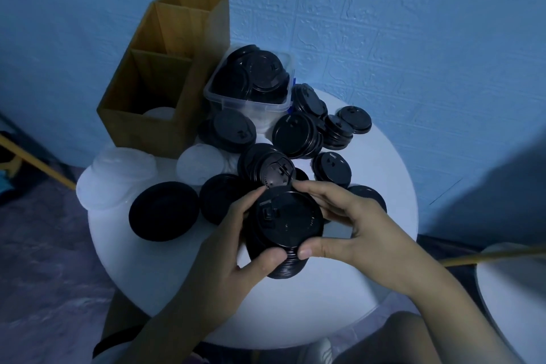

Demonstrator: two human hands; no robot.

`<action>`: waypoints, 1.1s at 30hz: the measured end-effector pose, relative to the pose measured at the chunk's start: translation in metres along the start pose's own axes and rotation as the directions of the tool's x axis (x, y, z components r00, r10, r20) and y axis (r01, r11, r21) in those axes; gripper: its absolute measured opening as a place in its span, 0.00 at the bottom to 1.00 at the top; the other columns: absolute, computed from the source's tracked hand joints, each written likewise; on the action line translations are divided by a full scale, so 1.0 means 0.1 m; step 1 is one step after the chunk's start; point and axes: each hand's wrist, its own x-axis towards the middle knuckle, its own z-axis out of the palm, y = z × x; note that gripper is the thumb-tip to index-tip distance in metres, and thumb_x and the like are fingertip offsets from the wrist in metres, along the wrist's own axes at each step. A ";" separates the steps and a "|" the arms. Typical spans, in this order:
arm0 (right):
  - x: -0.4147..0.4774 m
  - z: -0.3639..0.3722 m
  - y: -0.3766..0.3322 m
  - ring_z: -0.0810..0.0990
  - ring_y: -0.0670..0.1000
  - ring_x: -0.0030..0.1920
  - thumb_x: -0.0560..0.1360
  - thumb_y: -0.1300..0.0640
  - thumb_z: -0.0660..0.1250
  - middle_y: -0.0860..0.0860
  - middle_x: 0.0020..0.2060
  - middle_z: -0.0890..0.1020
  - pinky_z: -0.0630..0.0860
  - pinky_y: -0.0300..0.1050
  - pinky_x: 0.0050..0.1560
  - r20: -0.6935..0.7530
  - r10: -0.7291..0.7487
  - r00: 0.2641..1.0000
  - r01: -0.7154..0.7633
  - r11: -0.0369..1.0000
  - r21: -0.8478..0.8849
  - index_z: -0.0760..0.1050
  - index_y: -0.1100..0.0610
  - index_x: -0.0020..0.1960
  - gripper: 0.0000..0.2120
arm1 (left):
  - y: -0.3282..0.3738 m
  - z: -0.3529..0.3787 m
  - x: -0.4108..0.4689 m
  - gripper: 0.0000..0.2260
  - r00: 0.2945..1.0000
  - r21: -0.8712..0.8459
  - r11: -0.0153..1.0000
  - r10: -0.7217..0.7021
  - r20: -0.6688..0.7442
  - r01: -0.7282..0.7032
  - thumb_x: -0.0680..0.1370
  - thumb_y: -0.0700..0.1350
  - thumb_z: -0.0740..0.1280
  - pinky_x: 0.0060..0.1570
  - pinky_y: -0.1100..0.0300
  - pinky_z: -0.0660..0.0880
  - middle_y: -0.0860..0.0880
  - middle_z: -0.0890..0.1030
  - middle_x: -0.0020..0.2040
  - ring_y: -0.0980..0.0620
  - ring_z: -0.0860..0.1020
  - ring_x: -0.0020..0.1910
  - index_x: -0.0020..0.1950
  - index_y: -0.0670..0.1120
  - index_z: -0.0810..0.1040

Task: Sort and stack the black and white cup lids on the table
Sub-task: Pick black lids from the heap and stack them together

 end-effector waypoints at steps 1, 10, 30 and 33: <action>0.01 -0.01 0.00 0.77 0.39 0.67 0.66 0.51 0.80 0.37 0.63 0.81 0.70 0.42 0.72 0.016 -0.004 1.000 0.004 1.000 0.002 0.72 0.43 0.71 0.36 | 0.00 -0.01 0.00 0.34 1.000 0.004 1.000 -0.003 0.004 0.003 0.75 0.55 0.72 0.68 0.43 0.73 0.56 0.75 0.72 0.51 0.74 0.72 0.78 0.62 0.62; 1.05 -0.42 -0.25 0.84 0.43 0.44 0.76 0.53 0.75 0.44 0.42 0.87 0.80 0.47 0.56 -0.301 -0.195 0.934 0.129 0.966 -0.225 0.85 0.47 0.51 0.04 | -0.03 -0.08 0.01 0.33 0.993 0.041 0.999 0.025 -0.119 -0.021 0.72 0.50 0.72 0.66 0.46 0.76 0.57 0.78 0.69 0.51 0.77 0.69 0.75 0.62 0.66; 2.67 -0.61 -0.16 0.71 0.59 0.71 0.76 0.48 0.72 0.55 0.73 0.72 0.68 0.50 0.67 -0.344 -0.248 0.905 -0.053 0.738 -0.673 0.64 0.52 0.79 0.34 | 0.01 -0.10 0.02 0.33 0.990 0.114 0.993 0.037 -0.135 -0.021 0.71 0.54 0.72 0.66 0.48 0.76 0.60 0.77 0.69 0.55 0.76 0.69 0.75 0.65 0.65; 2.32 -0.66 -0.21 0.71 0.55 0.72 0.77 0.48 0.72 0.53 0.73 0.73 0.66 0.45 0.67 -0.406 -0.276 0.871 -0.024 0.801 -0.598 0.65 0.50 0.79 0.33 | 0.00 -0.10 0.02 0.33 0.990 0.105 0.994 0.042 -0.136 -0.028 0.71 0.53 0.72 0.66 0.46 0.75 0.59 0.77 0.69 0.53 0.76 0.69 0.75 0.65 0.65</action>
